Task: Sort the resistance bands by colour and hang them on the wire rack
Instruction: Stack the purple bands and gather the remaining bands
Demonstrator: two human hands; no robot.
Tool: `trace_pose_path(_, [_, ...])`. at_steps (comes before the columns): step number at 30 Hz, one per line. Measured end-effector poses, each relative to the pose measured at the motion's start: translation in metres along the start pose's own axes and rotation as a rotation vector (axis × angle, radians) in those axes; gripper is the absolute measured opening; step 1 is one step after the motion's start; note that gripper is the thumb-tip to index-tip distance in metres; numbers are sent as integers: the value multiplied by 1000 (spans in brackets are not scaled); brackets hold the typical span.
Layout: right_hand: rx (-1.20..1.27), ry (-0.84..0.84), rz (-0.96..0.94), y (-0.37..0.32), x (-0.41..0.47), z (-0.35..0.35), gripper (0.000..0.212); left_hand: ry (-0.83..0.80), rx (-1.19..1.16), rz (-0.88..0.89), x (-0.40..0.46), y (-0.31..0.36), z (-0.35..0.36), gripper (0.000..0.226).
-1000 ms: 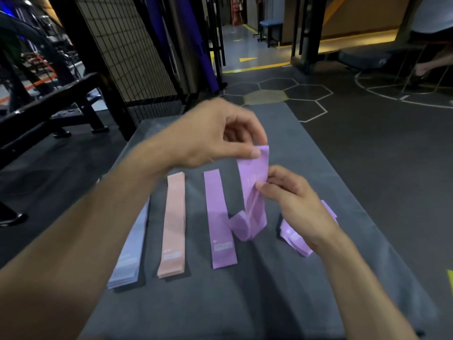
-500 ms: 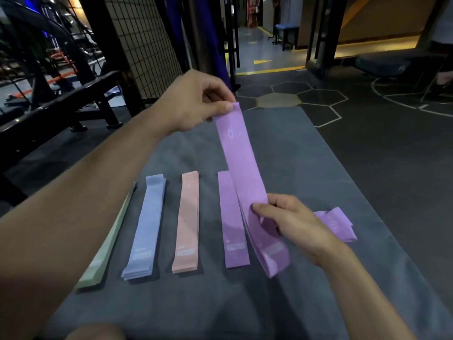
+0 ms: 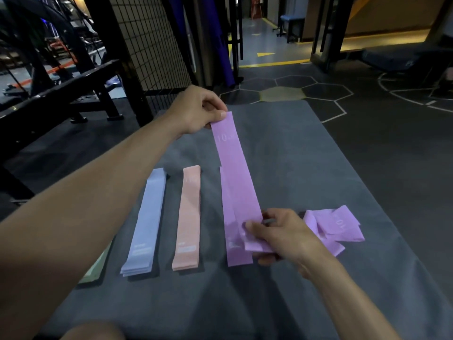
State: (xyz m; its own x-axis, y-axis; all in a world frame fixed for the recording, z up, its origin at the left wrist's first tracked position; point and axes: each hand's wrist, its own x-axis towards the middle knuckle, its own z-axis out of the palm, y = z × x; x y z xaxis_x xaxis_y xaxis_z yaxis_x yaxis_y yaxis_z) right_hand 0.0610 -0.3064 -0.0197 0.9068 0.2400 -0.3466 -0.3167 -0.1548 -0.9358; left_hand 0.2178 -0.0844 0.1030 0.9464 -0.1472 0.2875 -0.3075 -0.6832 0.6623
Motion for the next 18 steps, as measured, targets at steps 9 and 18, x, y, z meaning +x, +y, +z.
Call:
trace_pose_path(9, [-226, 134, 105, 11, 9, 18, 41, -98, 120, -133, 18, -57, 60, 7])
trace_pose_path(18, [-463, 64, 112, 19, 23, 27, 19, -148, 272, -216, 23, -106, 101, 16])
